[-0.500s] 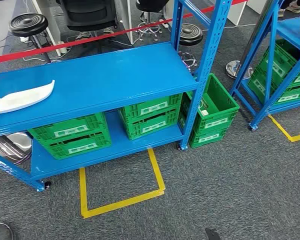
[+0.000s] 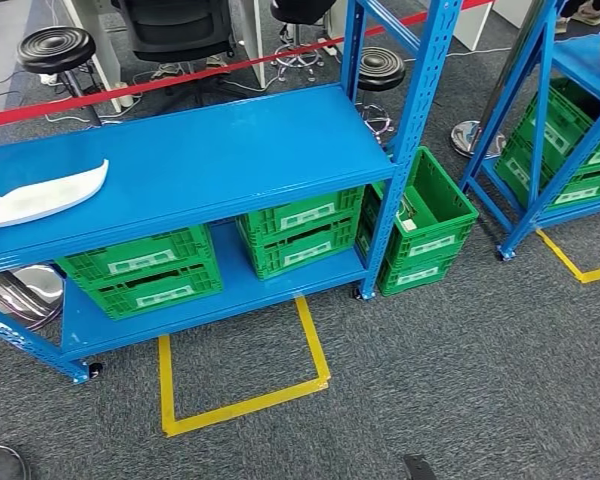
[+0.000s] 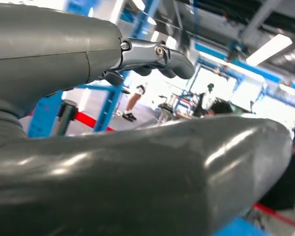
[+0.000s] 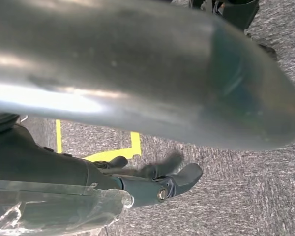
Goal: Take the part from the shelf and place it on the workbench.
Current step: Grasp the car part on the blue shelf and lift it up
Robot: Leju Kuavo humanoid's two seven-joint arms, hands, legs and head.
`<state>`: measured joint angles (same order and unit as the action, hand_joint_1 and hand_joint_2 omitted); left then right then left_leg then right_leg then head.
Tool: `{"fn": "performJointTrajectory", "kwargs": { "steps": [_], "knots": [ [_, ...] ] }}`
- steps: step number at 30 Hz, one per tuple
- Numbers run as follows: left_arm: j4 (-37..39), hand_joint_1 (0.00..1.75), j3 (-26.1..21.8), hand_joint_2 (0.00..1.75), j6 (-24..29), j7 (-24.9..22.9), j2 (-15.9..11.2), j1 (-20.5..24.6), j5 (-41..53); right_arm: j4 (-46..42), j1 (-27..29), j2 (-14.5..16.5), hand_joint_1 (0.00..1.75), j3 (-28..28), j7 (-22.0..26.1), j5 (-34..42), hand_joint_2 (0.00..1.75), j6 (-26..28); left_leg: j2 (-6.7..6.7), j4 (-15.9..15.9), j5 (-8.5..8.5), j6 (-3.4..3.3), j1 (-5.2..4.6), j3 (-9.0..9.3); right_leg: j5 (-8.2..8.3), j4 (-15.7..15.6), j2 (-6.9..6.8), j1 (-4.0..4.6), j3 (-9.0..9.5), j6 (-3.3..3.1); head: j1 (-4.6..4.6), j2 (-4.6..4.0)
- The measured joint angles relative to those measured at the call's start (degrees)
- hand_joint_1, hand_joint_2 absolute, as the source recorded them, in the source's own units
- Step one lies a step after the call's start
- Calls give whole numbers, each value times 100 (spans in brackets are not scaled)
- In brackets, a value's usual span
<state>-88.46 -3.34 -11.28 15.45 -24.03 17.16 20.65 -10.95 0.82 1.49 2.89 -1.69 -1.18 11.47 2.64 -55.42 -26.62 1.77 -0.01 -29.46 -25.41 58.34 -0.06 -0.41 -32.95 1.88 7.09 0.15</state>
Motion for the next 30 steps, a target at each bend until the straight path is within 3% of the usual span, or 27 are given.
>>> {"fn": "performJointTrajectory", "kwargs": {
  "steps": [15,17,20,22,25,26,27,28,30],
  "knots": [
    [682,0,2504,0,178,-825,160,884,1639,32,-39,0,0,153,-132,-200,0,-12,0,-7,0,-5,-2,-7,10,-4,0,-7,0,2,1,0],
    [817,0,2780,0,216,-968,158,996,1868,40,-47,0,0,161,-134,-219,0,-18,-1,-20,-8,-47,-15,-28,31,-30,-2,-27,1,32,-2,0],
    [991,0,3064,0,283,-1175,108,1149,2189,49,-53,-1,0,179,-154,-250,0,-15,5,122,14,-163,-10,5,151,30,-7,-35,-32,116,0,1],
    [1096,0,3175,0,328,-1297,67,1239,2361,56,-51,-4,0,186,-173,-261,0,-5,12,216,60,-191,32,79,33,259,-1,-26,-176,130,5,0],
    [1238,0,3288,0,357,-1378,21,1287,2460,75,-45,-7,0,190,-184,-262,0,0,13,227,63,-169,72,112,-410,1237,10,-54,-755,155,16,2],
    [1278,0,3323,0,358,-1386,13,1283,2469,83,-37,-8,0,191,-185,-262,0,0,11,225,46,-146,91,128,-448,1464,9,-73,-918,186,16,2],
    [1311,0,3354,0,358,-1392,3,1280,2478,87,-29,-13,0,192,-186,-262,0,1,9,221,22,-109,119,155,-371,1487,7,-95,-983,231,16,2],
    [1337,0,3380,0,358,-1395,-5,1279,2483,91,-20,-18,0,192,-186,-262,0,1,8,213,-13,-60,158,196,-184,1281,0,-124,-932,276,17,2],
    [1368,0,3419,0,360,-1397,-19,1288,2488,98,-2,-16,0,192,-188,-262,0,1,11,174,-116,67,233,295,255,544,-37,-181,-650,406,29,2]
  ]
}}
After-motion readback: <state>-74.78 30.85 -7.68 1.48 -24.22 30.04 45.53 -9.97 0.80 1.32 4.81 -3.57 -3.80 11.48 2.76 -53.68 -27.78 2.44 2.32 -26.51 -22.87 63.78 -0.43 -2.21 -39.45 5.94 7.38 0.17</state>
